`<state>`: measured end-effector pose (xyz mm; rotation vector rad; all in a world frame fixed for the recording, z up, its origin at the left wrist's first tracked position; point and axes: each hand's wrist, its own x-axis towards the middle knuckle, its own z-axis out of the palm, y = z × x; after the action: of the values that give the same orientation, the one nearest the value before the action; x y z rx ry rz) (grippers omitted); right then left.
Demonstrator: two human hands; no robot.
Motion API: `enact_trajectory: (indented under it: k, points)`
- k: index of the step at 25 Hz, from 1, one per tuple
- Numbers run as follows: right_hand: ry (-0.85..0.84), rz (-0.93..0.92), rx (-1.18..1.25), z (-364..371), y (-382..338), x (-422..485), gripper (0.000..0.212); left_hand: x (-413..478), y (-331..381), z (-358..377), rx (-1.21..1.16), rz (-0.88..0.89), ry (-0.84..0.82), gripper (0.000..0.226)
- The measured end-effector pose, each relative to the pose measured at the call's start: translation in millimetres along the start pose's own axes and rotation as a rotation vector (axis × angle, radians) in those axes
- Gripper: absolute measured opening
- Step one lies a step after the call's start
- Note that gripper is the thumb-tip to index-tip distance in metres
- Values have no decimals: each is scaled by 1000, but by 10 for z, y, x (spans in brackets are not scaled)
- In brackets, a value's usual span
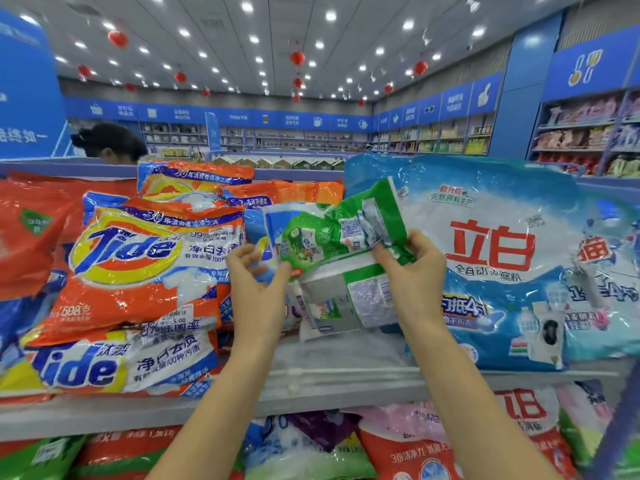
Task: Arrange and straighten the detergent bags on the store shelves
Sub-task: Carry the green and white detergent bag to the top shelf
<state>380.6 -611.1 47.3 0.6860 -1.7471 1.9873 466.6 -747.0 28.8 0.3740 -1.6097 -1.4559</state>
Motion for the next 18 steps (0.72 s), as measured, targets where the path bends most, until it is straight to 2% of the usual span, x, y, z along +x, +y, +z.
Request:
enact_trajectory:
  k: [2, 4, 5, 6, 8, 10, 12, 14, 16, 18]
  points:
    - [136, -119, -59, 3, 18, 25, 18, -217, 55, -105, -57, -158, -119, 40]
    - [215, -290, -66, -3, 72, -13, 14, -276, 105, -134, -307, -541, -390, 65]
    - [199, -395, -80, -7, 89, -68, 13, -253, 103, -133, -472, -718, -498, 78]
    - [152, -500, -105, -10, 100, -129, 13, -192, 88, -130, -628, -823, -565, 90]
    - [11, -672, -173, -54, 113, -241, 14, -121, 83, -114, -850, -902, -597, 108]
    - [-111, -773, -229, -156, 110, -333, 17, -158, 66, -85, -1006, -873, -600, 115]
    - [-197, -849, -324, -262, 158, -454, 29, -234, 67, -71, -1134, -734, -651, 113]
    - [-252, -972, -488, -310, 228, -585, 40, -246, 134, -89, -1140, -552, -609, 96]
    - [-303, -1074, -632, -293, 288, -598, 37, -184, 203, -92, -1045, -355, -614, 74]
    - [-361, -1082, -708, -250, 331, -519, 41, -76, 236, -74, -1008, -276, -661, 55]
